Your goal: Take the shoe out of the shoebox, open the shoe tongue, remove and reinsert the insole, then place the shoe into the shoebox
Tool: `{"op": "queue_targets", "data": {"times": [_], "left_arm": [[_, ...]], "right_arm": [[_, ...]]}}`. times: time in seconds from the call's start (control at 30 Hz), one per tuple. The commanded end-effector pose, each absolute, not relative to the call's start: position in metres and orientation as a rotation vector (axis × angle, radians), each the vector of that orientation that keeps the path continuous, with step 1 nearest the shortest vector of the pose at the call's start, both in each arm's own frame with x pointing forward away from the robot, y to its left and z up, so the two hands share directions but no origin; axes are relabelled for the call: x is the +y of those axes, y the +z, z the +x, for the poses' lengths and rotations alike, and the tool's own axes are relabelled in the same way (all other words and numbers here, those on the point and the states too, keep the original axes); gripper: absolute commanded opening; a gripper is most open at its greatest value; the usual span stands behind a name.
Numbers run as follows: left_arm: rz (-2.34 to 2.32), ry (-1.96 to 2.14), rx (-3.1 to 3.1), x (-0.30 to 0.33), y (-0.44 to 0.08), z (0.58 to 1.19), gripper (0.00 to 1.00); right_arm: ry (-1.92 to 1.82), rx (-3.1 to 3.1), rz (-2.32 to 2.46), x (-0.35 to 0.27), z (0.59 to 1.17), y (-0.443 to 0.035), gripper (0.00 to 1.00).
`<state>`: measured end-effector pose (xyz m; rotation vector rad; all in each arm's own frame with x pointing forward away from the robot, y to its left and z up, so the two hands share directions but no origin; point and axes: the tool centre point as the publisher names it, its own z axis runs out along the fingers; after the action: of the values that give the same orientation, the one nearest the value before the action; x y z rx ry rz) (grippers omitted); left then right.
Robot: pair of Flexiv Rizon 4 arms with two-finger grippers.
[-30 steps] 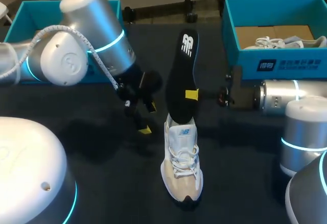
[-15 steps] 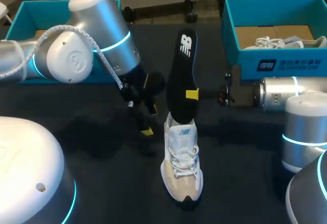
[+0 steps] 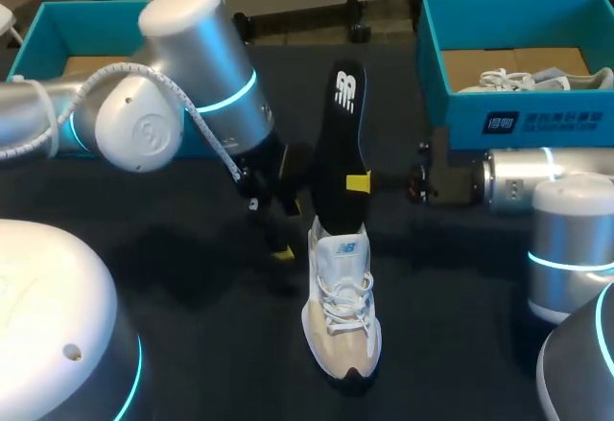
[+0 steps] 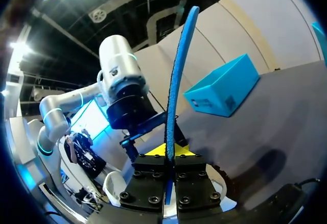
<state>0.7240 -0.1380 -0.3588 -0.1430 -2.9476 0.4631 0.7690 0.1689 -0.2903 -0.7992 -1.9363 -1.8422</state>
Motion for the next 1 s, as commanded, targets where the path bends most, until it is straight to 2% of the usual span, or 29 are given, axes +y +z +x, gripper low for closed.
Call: {"op": "queue_targets", "data": {"times": [0.03,1.0], "left_arm": [[-0.144,0.452,-2.972,-0.140,-0.357,0.717,1.00],[-0.147,0.454,-3.021,-0.143,-0.361,0.716,1.00]], "right_arm": [[-1.861,-1.949,-0.784,0.172,0.770,-0.290,0.00],[-1.977,-1.992,-0.865,0.178,0.765,-0.301,0.00]]}}
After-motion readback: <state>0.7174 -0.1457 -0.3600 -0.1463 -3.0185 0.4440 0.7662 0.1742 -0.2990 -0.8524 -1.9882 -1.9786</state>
